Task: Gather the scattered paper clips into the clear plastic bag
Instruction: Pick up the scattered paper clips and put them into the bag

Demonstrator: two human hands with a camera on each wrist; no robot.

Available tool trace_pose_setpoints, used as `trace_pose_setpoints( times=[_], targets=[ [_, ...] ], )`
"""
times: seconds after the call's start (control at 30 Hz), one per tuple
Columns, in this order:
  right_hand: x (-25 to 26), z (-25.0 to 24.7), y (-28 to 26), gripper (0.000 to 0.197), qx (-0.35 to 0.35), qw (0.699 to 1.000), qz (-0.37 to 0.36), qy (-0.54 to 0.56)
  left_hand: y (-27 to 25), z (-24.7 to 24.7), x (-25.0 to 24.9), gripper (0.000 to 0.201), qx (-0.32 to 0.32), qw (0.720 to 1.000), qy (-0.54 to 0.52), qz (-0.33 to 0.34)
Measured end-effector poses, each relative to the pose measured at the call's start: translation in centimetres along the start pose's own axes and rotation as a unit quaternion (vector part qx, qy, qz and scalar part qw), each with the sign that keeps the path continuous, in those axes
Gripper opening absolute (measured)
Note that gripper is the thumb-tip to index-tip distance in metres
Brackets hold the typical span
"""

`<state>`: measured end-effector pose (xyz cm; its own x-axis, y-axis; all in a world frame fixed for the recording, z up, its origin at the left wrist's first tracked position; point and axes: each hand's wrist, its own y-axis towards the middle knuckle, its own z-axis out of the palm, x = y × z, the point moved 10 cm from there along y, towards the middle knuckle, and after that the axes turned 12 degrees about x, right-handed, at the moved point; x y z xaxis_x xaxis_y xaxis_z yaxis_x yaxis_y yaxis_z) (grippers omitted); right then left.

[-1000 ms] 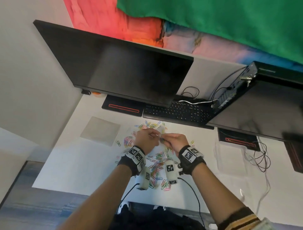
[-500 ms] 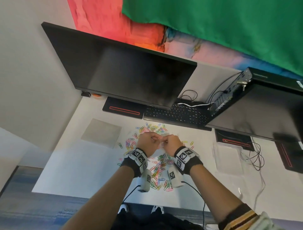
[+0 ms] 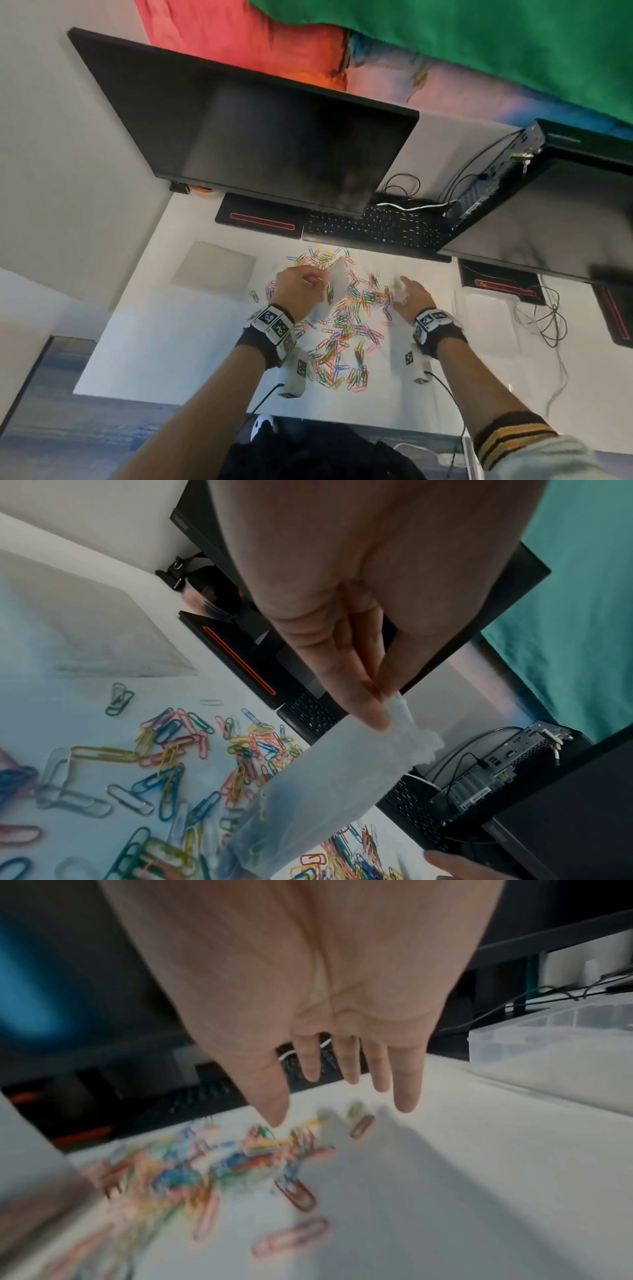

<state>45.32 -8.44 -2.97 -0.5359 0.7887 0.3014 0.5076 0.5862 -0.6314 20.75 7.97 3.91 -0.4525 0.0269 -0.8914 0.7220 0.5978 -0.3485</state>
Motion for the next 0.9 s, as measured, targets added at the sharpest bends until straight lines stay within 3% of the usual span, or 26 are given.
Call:
trace_pose_setpoints(
  times=[0.07, 0.17, 0.27, 0.37, 0.47, 0.57, 0.67, 0.77, 0.8, 0.9],
  targets=[
    [0.7, 1.9, 1.5, 0.072, 0.014, 0.998, -0.054, -0.034, 0.1, -0.4, 0.1, 0.017, -0.025, 1.0, -0.004, -0.007],
    [1.8, 4.4, 2.2, 0.055, -0.004, 0.989, -0.104, -0.101, -0.5, 0.0, -0.5, 0.019, -0.04, 0.999, 0.002, -0.01],
    [3.3, 4.0, 1.7, 0.039, -0.072, 0.977, -0.153, -0.132, -0.8, 0.4, -1.2, 0.016, -0.048, 0.999, 0.007, -0.013],
    [3.6, 3.2, 1.5, 0.032, -0.065, 0.973, -0.168, -0.141, -0.9, 0.7, -1.3, 0.012, -0.063, 0.998, -0.006, -0.022],
    [2.2, 1.5, 1.6, 0.023, -0.063, 0.983, -0.157, -0.067, -1.2, 1.1, -1.3, 0.013, -0.076, 0.996, -0.019, -0.032],
    [-0.7, -0.4, 1.3, 0.012, -0.065, 0.981, -0.125, 0.131, -1.4, 1.8, -1.6, 0.015, -0.078, 0.996, -0.023, -0.041],
    [-2.4, -0.9, 0.3, 0.02, 0.005, 0.915, -0.093, 0.393, -1.2, 2.4, -1.5, 0.015, -0.078, 0.996, -0.016, -0.044],
    [-0.1, -0.9, -1.7, 0.021, 0.09, 0.773, -0.111, 0.618, -1.0, 3.1, -1.0, 0.012, -0.075, 0.996, -0.024, -0.052],
    [1.0, -0.9, -2.4, 0.022, 0.114, 0.739, -0.118, 0.654, -1.0, 3.3, -0.9, 0.011, -0.074, 0.996, -0.027, -0.053],
    [5.0, -0.5, -4.2, 0.021, 0.176, 0.701, -0.148, 0.675, -0.9, 4.1, -1.0, 0.011, -0.067, 0.996, -0.031, -0.054]
  ],
)
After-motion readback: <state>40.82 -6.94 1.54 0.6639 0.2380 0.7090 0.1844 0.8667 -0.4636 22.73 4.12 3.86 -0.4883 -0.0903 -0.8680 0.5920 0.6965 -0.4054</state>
